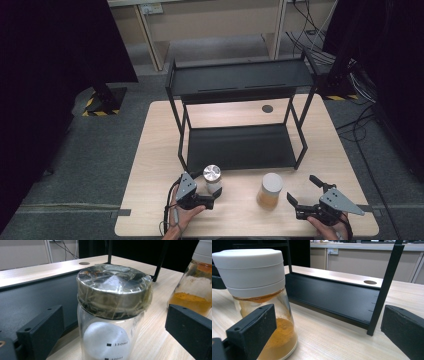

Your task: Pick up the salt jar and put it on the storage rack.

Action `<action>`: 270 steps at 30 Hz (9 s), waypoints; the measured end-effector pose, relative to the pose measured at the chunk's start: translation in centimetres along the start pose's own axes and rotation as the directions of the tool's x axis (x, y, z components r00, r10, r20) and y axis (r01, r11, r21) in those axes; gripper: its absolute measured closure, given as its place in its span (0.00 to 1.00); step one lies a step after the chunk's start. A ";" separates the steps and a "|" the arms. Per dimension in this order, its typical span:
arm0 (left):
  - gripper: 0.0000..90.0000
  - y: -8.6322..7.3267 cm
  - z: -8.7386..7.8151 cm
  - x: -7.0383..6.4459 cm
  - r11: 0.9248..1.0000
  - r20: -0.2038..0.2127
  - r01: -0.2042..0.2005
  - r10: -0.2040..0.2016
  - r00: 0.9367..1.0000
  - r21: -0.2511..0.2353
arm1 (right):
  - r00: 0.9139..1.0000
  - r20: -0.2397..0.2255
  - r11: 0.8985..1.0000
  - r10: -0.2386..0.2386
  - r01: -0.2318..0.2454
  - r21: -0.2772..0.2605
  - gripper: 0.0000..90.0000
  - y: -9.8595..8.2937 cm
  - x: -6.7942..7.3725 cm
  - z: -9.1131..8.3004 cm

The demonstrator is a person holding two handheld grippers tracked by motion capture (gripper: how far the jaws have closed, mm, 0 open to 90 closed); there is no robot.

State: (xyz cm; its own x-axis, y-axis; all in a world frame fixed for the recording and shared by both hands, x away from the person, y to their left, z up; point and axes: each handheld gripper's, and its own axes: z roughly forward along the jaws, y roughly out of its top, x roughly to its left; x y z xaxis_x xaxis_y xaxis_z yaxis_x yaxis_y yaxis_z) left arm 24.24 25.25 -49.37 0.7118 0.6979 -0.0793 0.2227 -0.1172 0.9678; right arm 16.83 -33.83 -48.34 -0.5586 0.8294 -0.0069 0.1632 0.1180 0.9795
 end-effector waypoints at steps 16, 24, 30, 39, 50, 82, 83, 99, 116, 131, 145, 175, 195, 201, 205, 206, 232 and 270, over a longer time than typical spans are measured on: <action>0.08 0.3 1.3 0.4 1.000 0.004 -0.005 0.005 1.000 0.021 | 1.000 0.000 1.000 0.003 -0.003 0.000 0.00 0.0 0.0 0.0; 0.16 0.6 1.7 0.9 1.000 0.014 -0.007 0.006 1.000 0.023 | 1.000 0.000 1.000 0.006 -0.006 0.000 0.00 -0.1 0.0 0.0; 0.22 0.6 1.9 1.0 1.000 0.019 -0.007 0.006 1.000 0.029 | 1.000 -0.001 1.000 0.011 -0.011 0.000 0.00 -0.1 -0.1 0.1; 0.31 0.8 2.1 1.0 0.999 0.023 -0.022 0.021 1.000 0.045 | 1.000 -0.001 1.000 0.014 -0.014 0.001 0.00 -0.1 -0.1 0.1; 0.34 1.0 2.0 0.9 0.998 0.020 -0.028 0.027 0.999 0.052 | 1.000 -0.003 1.000 0.016 -0.016 0.004 0.00 -0.1 -0.1 0.1; 0.34 3.9 0.9 0.7 0.998 0.062 -0.060 0.058 0.996 0.023 | 1.000 0.001 1.000 0.027 -0.027 -0.001 0.01 -0.2 -0.3 0.1; 0.34 4.1 0.9 0.7 0.998 0.065 -0.060 0.059 0.996 0.022 | 1.000 0.001 1.000 0.028 -0.028 -0.001 0.00 -0.2 -0.3 0.1; 0.34 6.2 0.7 0.5 0.998 0.078 -0.062 0.061 0.995 0.015 | 0.999 -0.001 0.999 0.038 -0.038 -0.002 0.01 -0.2 -0.4 0.1; 0.34 10.6 0.8 0.8 0.998 0.105 -0.060 0.058 0.993 0.010 | 0.999 -0.001 0.999 0.043 -0.043 -0.003 0.01 -0.3 -0.5 0.1; 0.34 14.6 0.7 1.3 0.998 0.104 -0.065 0.064 0.993 0.007 | 0.999 -0.002 0.999 0.044 -0.044 -0.003 0.01 -0.3 -0.5 0.1; 0.34 19.7 0.3 1.8 0.996 0.119 -0.085 0.084 0.989 0.001 | 0.999 -0.005 0.999 0.044 -0.044 0.001 0.01 -0.3 -0.6 0.2; 0.34 29.5 0.4 2.1 0.995 0.086 -0.094 0.091 0.992 0.024 | 0.999 -0.004 0.999 0.045 -0.045 0.003 0.01 -0.3 -0.6 0.2; 0.34 34.6 1.8 1.8 0.997 0.017 -0.074 0.073 0.997 0.038 | 0.999 -0.007 0.999 0.048 -0.048 0.003 0.01 -0.3 -0.6 0.2; 0.34 35.6 2.5 2.0 0.998 -0.022 -0.051 0.052 0.998 0.030 | 0.999 -0.009 0.999 0.049 -0.049 0.003 0.01 -0.3 -0.6 0.2; 0.34 36.0 3.0 2.2 0.999 -0.050 -0.043 0.044 0.998 0.023 | 0.999 -0.009 0.999 0.050 -0.050 0.002 0.01 -0.3 -0.7 0.2; 0.34 36.1 3.2 2.1 0.999 -0.059 -0.041 0.043 0.997 0.024 | 0.999 -0.008 0.999 0.050 -0.050 0.002 0.01 -0.3 -0.7 0.2; 0.34 35.7 6.8 3.7 1.000 -0.233 0.014 -0.010 0.973 0.015 | 0.999 -0.014 0.999 0.049 -0.049 -0.002 0.01 -0.3 -0.8 0.1; 0.03 35.3 5.5 2.2 0.999 -0.287 0.036 -0.046 0.957 -0.039 | 0.999 -0.023 0.999 0.047 -0.047 0.002 0.01 -0.3 -0.7 0.1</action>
State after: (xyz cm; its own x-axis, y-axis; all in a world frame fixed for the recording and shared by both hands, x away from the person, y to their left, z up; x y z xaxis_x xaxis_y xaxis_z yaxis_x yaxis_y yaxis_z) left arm 37.35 18.77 -16.66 0.4797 0.8759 -0.0515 0.2218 -0.0642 0.9730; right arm 17.29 -34.40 -48.67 -0.5687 0.8214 0.0435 0.1907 0.0802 0.9784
